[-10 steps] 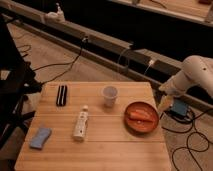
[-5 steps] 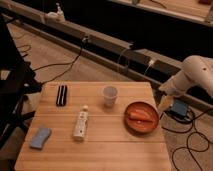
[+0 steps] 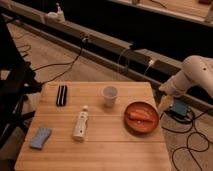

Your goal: Place the pepper in the ceramic cup

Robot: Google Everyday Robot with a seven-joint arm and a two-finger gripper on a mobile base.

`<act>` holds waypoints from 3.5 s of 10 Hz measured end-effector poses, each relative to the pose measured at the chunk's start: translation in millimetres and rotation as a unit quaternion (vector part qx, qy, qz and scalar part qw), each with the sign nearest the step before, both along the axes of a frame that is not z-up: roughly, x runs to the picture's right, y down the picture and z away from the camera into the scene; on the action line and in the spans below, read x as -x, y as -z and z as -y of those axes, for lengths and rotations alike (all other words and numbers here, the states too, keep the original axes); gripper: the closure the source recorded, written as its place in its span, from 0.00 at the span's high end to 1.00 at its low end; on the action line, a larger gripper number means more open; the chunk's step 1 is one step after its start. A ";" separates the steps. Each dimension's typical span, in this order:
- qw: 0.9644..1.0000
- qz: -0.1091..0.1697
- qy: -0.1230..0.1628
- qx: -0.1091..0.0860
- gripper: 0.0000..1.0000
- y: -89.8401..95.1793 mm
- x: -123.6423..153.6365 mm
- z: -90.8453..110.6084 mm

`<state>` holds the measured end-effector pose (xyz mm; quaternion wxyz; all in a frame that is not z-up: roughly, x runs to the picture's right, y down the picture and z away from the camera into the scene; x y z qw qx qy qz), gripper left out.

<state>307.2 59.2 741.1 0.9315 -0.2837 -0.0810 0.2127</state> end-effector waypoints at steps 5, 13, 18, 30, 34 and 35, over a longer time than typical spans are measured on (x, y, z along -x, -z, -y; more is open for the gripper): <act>0.993 0.009 0.112 -0.018 0.78 -4.5 13.4 3.1; 0.992 0.060 0.107 0.012 0.78 -43.1 79.1 -57.6; 0.993 0.065 0.088 0.052 0.78 -74.7 80.7 -86.0; 0.990 0.080 0.045 0.111 0.06 -102.2 79.3 -101.6; 0.990 0.091 -0.001 0.105 0.06 -87.8 80.4 -73.7; 0.991 0.093 -0.021 0.097 0.06 -81.5 80.8 -56.3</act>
